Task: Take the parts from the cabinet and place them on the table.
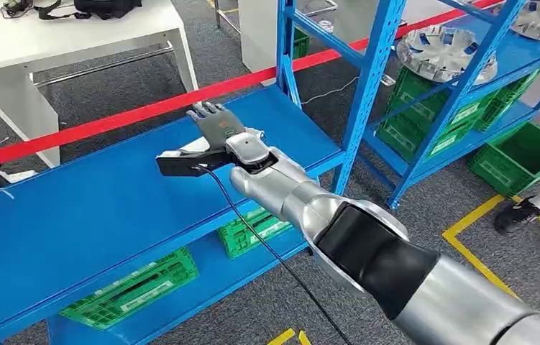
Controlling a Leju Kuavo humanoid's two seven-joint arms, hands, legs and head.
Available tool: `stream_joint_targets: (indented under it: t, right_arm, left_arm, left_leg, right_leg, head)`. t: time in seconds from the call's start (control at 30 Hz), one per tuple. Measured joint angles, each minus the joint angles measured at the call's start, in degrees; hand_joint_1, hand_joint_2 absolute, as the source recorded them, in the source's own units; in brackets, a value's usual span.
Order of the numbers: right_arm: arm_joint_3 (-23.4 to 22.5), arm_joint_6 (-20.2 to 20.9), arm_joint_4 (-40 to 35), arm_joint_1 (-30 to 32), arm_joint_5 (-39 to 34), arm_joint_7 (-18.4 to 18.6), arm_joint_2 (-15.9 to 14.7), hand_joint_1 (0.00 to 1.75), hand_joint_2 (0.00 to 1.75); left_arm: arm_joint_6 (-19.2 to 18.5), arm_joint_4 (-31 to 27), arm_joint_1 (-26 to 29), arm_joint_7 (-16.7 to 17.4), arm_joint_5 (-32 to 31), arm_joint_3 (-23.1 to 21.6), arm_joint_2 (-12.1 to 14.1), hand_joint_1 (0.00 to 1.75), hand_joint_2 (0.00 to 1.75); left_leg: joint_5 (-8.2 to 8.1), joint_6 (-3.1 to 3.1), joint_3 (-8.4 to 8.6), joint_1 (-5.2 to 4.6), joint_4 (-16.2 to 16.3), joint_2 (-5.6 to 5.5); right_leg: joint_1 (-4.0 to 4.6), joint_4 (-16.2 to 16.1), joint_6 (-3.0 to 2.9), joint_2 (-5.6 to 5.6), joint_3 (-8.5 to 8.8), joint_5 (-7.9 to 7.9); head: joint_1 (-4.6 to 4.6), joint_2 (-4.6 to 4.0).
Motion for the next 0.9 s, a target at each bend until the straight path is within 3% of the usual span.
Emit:
stream_joint_targets:
  t: [0.03,0.07,0.1,0.17,0.2,0.23,0.27,0.33,0.37,0.4,0.43,0.53,0.57,0.6,0.63,0.67,0.7,0.73,0.77,0.8,0.87,0.9]
  right_arm:
    - [0.2,-0.02,-0.29,-0.02,-0.35,0.02,-0.02,0.0,0.0]
    - [0.28,-0.13,-0.4,-0.02,-0.61,0.02,-0.15,0.0,0.0]
    - [0.42,-0.09,-0.4,-0.25,-0.76,0.02,-0.17,0.0,0.0]
    - [0.88,-0.04,-0.4,0.05,-0.98,0.02,-0.17,0.0,0.0]
    - [1.03,-0.02,-0.4,0.52,-1.03,0.04,-0.33,0.0,0.0]
    - [1.23,-0.02,-0.4,0.93,-1.07,0.04,-0.35,0.0,0.0]
    - [1.34,0.0,-0.4,1.23,-1.09,0.04,-0.37,0.0,0.0]
    - [1.49,-0.13,-0.4,1.28,-1.22,0.04,-0.37,0.0,0.0]
    - [1.64,-0.22,-0.4,1.31,-1.4,0.04,-0.37,0.0,0.0]
    - [1.73,-0.28,-0.44,1.38,-1.57,0.07,-0.35,0.0,0.0]
    - [1.88,-0.33,-0.55,1.63,-1.68,0.02,-0.24,0.0,0.0]
    - [2.27,-0.46,-0.59,2.03,-2.12,0.2,-0.39,0.0,0.0]
    - [2.38,-0.52,-0.81,2.09,-2.36,0.24,-0.35,0.0,0.0]
    - [2.49,-0.61,-0.85,2.0,-2.51,0.26,-0.39,0.0,0.0]
    - [2.67,-0.7,-0.85,1.97,-2.73,0.26,-0.37,0.0,0.0]
    - [2.84,-0.68,-0.85,2.19,-2.93,0.2,-0.37,0.0,1.75]
    - [3.08,-0.68,-0.85,2.53,-3.06,0.17,-0.37,0.0,1.75]
    - [3.22,-0.7,-0.85,2.93,-3.34,0.15,-0.37,0.0,1.75]
    - [3.34,-0.72,-0.85,3.21,-3.56,0.02,-0.37,0.0,1.75]
    - [3.54,-0.79,-0.85,3.34,-3.67,0.0,-0.37,0.0,1.75]
    - [3.96,-0.87,-0.9,3.37,-3.98,-0.2,-0.28,0.0,1.75]
    - [4.22,-0.9,-0.9,3.4,-4.04,-0.24,-0.28,0.0,1.75]
  left_arm:
    - [0.0,0.0,-0.04,-0.11,-0.09,0.0,-0.09,0.0,0.0]
    - [0.0,-0.02,-0.04,-0.26,-0.15,0.02,-0.15,0.0,0.0]
    - [-0.02,-0.02,-0.07,-0.31,-0.17,0.02,-0.15,0.0,0.0]
    - [0.0,-0.02,-0.12,-0.35,-0.28,0.02,-0.13,0.0,0.0]
    - [0.0,-0.02,-0.12,-0.35,-0.33,0.02,-0.13,0.0,0.0]
    - [0.0,-0.02,-0.09,-0.33,-0.37,0.02,-0.13,0.0,0.0]
    - [0.0,-0.02,-0.05,-0.33,-0.39,0.04,-0.15,0.0,0.0]
    - [0.0,0.0,-0.02,-0.26,-0.44,0.04,-0.33,0.0,0.0]
    - [0.0,0.0,-0.06,-0.26,-0.55,0.04,-0.31,0.0,0.0]
    - [0.0,-0.13,-0.13,-0.24,-0.7,0.04,0.18,0.0,0.0]
    - [0.0,-0.13,-0.27,-0.15,-0.83,0.04,-0.02,0.0,0.0]
    - [0.0,-0.11,-0.35,0.02,-1.03,0.04,-0.24,0.0,0.0]
    - [-0.02,-0.11,-0.4,0.11,-1.07,0.04,-0.26,0.0,0.0]
    - [0.0,-0.13,-0.47,0.11,-1.09,0.04,-0.26,0.0,0.0]
    - [0.0,-0.13,-0.53,0.13,-1.09,0.04,-0.26,0.0,0.0]
    - [-0.02,-0.13,-0.55,0.15,-1.09,0.04,-0.26,0.0,0.0]
    - [-0.02,-0.13,-0.52,0.17,-1.09,0.04,-0.26,0.0,0.0]
    - [0.0,-0.11,-0.38,0.17,-1.11,0.06,-0.26,0.0,0.0]
    - [0.0,-0.11,-0.28,0.17,-1.11,0.09,-0.26,0.0,0.0]
    - [0.0,-0.11,-0.25,0.17,-1.11,0.15,-0.26,0.0,0.0]
    - [-0.02,-0.11,-0.25,0.17,-1.11,0.46,-0.24,0.0,0.0]
    - [0.0,-0.11,-0.19,0.11,-1.09,0.57,-0.09,0.0,0.0]
  left_leg:
    - [0.62,0.38,1.42,0.36,-1.42,0.07]
    - [1.35,0.1,2.18,0.86,-2.73,0.42]
    - [1.6,0.38,2.47,1.11,-3.19,0.49]
    - [1.53,0.24,2.52,1.46,-3.24,0.6]
    - [1.4,0.03,2.53,1.7,-3.18,0.58]
    - [1.21,-0.31,2.52,1.99,-3.01,0.5]
    - [0.84,-0.88,2.54,2.42,-2.65,0.44]
    - [-0.27,-2.25,2.55,3.52,-1.26,0.36]
    - [-1.11,-3.07,2.47,3.87,-0.26,0.45]
    - [-1.75,-3.93,1.47,3.48,0.4,0.37]
    - [-1.99,-4.17,1.84,3.46,0.51,0.34]
    - [-2.33,-5.09,2.64,3.8,-0.31,0.29]
    - [-2.76,-5.07,2.76,3.87,0.36,0.35]
    - [-3.99,-4.69,1.48,3.67,3.06,0.34]
    - [-5.85,-4.37,-1.02,3.25,7.55,0.31]
    - [-7.92,-4.14,-4.39,2.79,13.33,0.29]
    - [-9.03,-3.85,-7.24,2.46,17.69,0.28]
    - [-8.73,-3.4,-9.41,2.14,20.12,0.27]
    - [-6.94,-2.79,-9.85,1.77,19.37,0.24]
    - [-3.95,-2.02,-9.13,1.36,16.13,0.2]
    - [2.5,-0.42,-5.96,0.45,6.61,0.03]
    - [2.13,0.18,-4.93,0.01,4.81,-0.15]
  right_leg:
    - [0.44,-0.56,0.26,0.06,0.41,0.09]
    - [0.33,0.29,0.4,-0.03,0.08,-0.22]
    - [0.19,2.62,0.91,0.0,-1.11,-1.75]
    - [-0.54,11.88,1.86,-0.01,-5.75,-5.87]
    - [-1.01,15.6,2.35,-0.02,-7.81,-7.01]
    - [-1.46,17.11,2.79,-0.05,-8.83,-6.92]
    - [-1.98,15.56,3.36,-0.13,-8.35,-5.33]
    - [-3.07,6.06,4.71,-0.42,-3.66,-0.04]
    - [-3.55,1.62,5.57,-0.74,-1.65,0.44]
    - [-2.79,2.09,4.92,0.15,-1.24,-0.9]
    - [-2.91,2.54,3.1,0.36,-1.4,-1.24]
    - [-2.7,3.27,1.32,0.49,-1.33,-2.18]
    - [-2.69,3.16,0.76,0.52,-0.96,-2.35]
    - [-2.58,3.15,0.43,0.5,-0.67,-2.57]
    - [-2.44,3.14,0.11,0.48,-0.45,-2.77]
    - [-2.14,3.15,-0.26,0.47,-0.21,-3.02]
    - [-1.79,3.15,-0.54,0.47,0.02,-3.3]
    - [-1.42,3.15,-0.74,0.5,0.34,-3.58]
    - [-1.12,3.15,-0.86,0.58,0.73,-3.85]
    - [-0.86,3.15,-0.92,0.68,1.2,-4.21]
    - [-0.63,3.12,-0.89,0.75,2.23,-4.89]
    - [-0.45,3.01,-0.69,0.77,2.46,-5.2]
  head:
    - [0.0,0.0]
    - [0.11,0.0]
    - [0.35,0.0]
    - [0.35,0.0]
    - [0.31,0.0]
    - [0.37,0.0]
    - [0.33,0.0]
    - [0.37,0.0]
    - [0.5,0.0]
    - [0.77,0.0]
    - [0.81,0.0]
    - [0.53,0.0]
    - [0.5,0.0]
    - [0.55,0.0]
    - [0.46,0.0]
    - [0.35,0.0]
    - [0.37,0.0]
    - [0.39,0.0]
    - [0.39,0.0]
    - [0.39,0.0]
    - [0.42,0.0]
    - [0.42,0.0]
